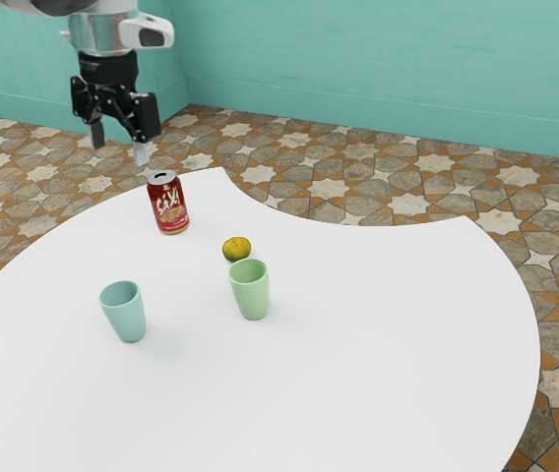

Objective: Place the left cup onto the right cup

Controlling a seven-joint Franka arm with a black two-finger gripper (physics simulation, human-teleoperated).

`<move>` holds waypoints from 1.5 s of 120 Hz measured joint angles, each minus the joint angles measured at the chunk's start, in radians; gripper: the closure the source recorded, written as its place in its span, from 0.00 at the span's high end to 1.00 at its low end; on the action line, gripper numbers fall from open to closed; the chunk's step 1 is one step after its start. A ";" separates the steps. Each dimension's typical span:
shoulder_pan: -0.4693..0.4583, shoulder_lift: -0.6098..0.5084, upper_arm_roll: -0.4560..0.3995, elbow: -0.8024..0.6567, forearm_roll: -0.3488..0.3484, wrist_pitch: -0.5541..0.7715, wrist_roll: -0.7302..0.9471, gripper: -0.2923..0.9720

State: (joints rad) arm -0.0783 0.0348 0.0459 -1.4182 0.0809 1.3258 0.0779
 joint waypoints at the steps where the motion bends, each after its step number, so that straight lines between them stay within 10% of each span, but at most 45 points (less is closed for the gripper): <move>1: 0.000 0.000 0.000 -0.001 0.000 0.003 0.001 0.77; 180: 0.063 0.106 0.113 -0.608 -0.039 0.719 0.057 0.77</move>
State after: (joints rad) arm -0.0149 0.1407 0.1587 -2.0258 0.0417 2.0443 0.1346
